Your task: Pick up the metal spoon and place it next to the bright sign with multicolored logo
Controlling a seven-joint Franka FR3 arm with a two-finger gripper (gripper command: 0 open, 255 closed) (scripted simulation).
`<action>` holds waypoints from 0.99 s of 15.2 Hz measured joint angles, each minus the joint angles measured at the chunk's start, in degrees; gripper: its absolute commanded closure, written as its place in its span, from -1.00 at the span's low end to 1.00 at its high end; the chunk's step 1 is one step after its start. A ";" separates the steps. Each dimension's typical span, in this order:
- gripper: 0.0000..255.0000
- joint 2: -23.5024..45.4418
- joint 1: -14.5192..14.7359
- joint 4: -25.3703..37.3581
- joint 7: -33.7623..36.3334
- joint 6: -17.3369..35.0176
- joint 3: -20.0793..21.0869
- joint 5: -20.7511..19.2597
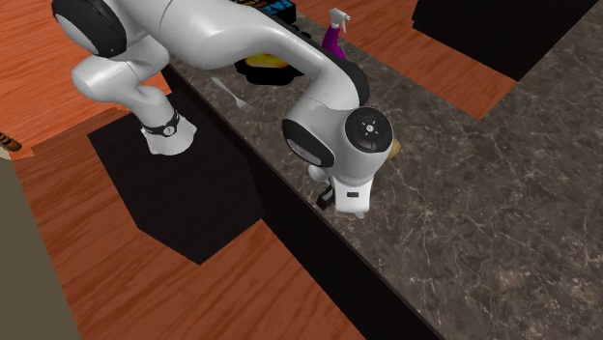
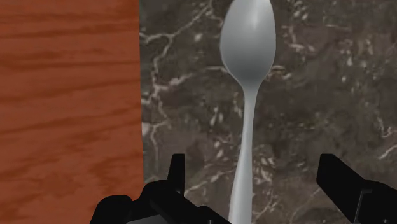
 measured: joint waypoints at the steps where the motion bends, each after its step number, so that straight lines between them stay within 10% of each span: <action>1: -1.00 0.39 0.17 -0.50 0.08 0.92 0.03 -0.02; 8: -1.00 0.51 0.20 -1.12 0.03 1.67 0.04 0.00; 9: 1.00 0.51 0.20 -1.12 0.03 1.67 0.04 0.00; 15: 1.00 0.38 0.15 -1.13 -0.01 1.66 0.02 0.00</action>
